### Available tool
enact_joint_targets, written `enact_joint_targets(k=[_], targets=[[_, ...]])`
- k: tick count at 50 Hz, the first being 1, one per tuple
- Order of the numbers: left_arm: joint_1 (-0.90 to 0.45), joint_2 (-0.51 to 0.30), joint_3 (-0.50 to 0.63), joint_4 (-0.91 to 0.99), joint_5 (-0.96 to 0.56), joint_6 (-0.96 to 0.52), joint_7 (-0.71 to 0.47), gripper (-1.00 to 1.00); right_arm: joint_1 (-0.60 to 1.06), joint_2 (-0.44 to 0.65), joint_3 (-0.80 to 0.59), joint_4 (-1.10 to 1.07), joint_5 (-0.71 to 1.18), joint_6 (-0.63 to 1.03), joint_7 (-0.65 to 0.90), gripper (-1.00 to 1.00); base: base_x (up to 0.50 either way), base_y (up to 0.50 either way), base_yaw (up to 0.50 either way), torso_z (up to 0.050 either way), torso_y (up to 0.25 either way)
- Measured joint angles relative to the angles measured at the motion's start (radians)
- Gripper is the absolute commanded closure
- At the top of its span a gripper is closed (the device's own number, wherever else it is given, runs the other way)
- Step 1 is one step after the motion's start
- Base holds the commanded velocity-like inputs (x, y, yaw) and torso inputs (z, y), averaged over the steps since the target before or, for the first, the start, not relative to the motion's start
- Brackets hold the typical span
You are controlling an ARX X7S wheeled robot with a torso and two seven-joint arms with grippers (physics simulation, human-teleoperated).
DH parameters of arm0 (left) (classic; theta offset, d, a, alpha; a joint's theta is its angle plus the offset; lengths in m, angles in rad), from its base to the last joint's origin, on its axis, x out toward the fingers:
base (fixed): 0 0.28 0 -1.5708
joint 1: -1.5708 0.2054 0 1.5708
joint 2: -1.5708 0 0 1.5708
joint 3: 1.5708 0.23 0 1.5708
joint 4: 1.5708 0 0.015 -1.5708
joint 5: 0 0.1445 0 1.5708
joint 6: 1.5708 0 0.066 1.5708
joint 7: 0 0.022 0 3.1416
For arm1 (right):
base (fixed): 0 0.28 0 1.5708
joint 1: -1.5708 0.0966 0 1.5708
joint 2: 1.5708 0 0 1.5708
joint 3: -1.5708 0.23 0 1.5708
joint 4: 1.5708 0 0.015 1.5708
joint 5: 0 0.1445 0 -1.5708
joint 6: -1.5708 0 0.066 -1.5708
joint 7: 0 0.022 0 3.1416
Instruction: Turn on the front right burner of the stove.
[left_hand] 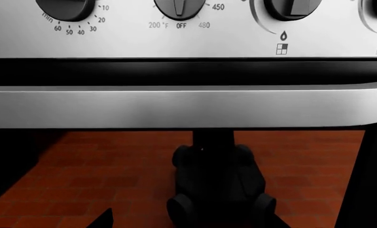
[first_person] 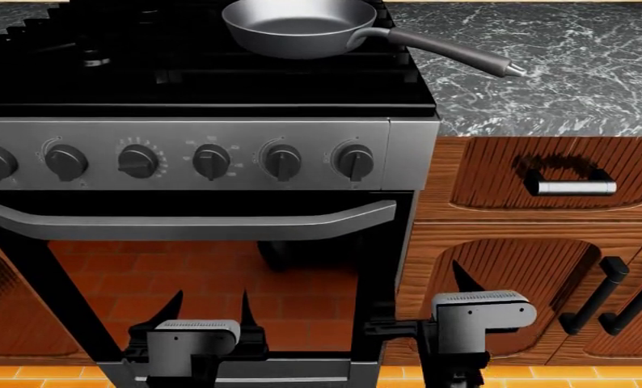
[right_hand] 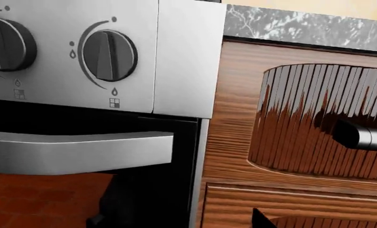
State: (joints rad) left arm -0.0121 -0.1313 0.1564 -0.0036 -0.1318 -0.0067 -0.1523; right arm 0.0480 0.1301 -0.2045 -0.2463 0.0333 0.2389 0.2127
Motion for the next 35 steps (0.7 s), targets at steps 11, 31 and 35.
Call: enact_joint_targets(k=[11, 31, 35], targets=[[-0.002, -0.007, 0.009, -0.001, -0.008, 0.0, -0.008, -1.0, 0.116, -0.005, -0.037, -0.231, -0.038, 0.316, 0.017, -1.0, 0.0, 0.0, 0.0, 0.0, 0.0], [-0.005, -0.02, 0.025, -0.003, -0.022, -0.001, -0.017, -1.0, 0.316, -0.055, -0.096, -0.239, -0.003, 0.52, -0.001, -1.0, 0.0, 0.0, 0.0, 0.0, 0.0], [-0.006, -0.023, 0.029, -0.004, -0.024, -0.002, -0.018, -1.0, 0.344, -0.067, -0.103, -0.214, 0.012, 0.515, -0.001, -1.0, 0.0, 0.0, 0.0, 0.0, 0.0]])
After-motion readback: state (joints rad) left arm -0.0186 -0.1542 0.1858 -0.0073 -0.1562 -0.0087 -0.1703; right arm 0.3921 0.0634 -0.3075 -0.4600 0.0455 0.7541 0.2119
